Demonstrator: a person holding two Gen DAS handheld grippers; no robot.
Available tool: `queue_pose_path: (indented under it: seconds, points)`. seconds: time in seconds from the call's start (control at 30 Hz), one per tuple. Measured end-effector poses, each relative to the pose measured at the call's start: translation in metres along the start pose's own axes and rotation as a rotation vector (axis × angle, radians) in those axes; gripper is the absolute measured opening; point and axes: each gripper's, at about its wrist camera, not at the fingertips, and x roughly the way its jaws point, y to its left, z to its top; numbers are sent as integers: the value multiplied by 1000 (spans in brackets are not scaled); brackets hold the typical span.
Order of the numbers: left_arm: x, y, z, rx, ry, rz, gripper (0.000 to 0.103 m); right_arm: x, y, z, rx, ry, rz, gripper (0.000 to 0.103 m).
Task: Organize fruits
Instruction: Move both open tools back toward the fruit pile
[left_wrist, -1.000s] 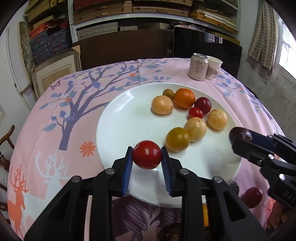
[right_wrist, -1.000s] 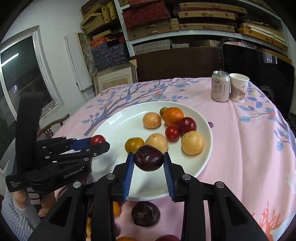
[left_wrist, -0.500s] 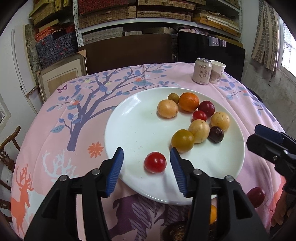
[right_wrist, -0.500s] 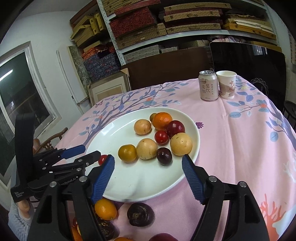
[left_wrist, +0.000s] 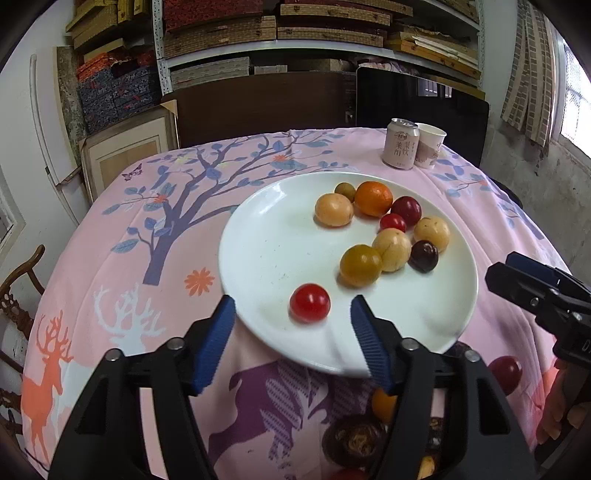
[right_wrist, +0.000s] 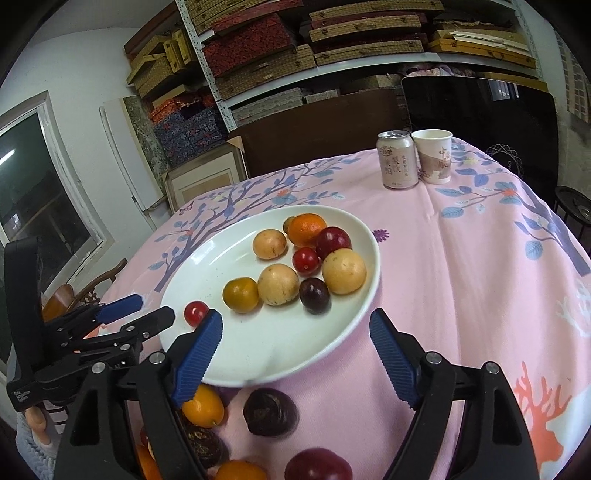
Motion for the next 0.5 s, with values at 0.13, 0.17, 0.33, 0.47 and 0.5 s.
queue_pose_path:
  seconds: [0.13, 0.17, 0.33, 0.47, 0.5]
  points:
    - [-13, 9, -15, -19, -3, 25, 73, -21, -11, -7, 40, -72, -37, 95]
    - [-15, 13, -17, -30, -1, 25, 75, -25, -15, -8, 55, -84, -39, 96]
    - [-28, 39, -30, -137, -11, 19, 91, -47, -42, -13, 194, -174, -24, 100]
    - [-26, 46, -41, -163, 24, 9, 92, -59, -54, -19, 253, -222, -33, 100]
    - [-26, 46, -47, -164, 38, 3, 92, -60, -56, -20, 255, -222, -23, 100]
